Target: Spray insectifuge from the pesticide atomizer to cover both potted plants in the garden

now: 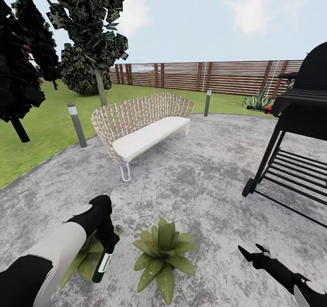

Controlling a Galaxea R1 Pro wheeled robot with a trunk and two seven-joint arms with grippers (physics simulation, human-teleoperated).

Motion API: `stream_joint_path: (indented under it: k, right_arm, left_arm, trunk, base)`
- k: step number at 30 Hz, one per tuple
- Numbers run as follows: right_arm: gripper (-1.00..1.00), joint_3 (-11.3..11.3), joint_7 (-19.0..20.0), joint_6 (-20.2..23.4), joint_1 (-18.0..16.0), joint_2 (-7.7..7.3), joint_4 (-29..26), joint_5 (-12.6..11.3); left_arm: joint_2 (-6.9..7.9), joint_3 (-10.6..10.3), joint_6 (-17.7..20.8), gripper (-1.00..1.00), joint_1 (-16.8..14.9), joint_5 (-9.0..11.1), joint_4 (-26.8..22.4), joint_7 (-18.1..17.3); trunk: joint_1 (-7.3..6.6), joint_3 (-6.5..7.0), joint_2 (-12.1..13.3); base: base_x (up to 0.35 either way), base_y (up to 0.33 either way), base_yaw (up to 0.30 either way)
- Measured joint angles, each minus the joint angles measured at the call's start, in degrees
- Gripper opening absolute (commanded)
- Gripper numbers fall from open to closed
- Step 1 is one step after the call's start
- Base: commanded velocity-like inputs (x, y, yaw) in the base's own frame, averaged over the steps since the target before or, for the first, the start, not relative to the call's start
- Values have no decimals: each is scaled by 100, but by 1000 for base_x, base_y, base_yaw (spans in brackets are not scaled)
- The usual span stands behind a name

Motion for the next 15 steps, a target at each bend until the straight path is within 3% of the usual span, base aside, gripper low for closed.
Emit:
stream_joint_path:
  k: [7,15]
  right_arm:
    - [100,0,0,-1,0,0,0,0]
    - [100,0,0,0,0,-4,0,0]
  left_arm:
    - [-53,-13,-35,-100,367,-23,239,37]
    - [-56,18,-9,-100,419,-26,162,58]
  trunk:
    - [0,0,0]
    - [0,0,0]
  base:
    - [0,0,0]
    - [0,0,0]
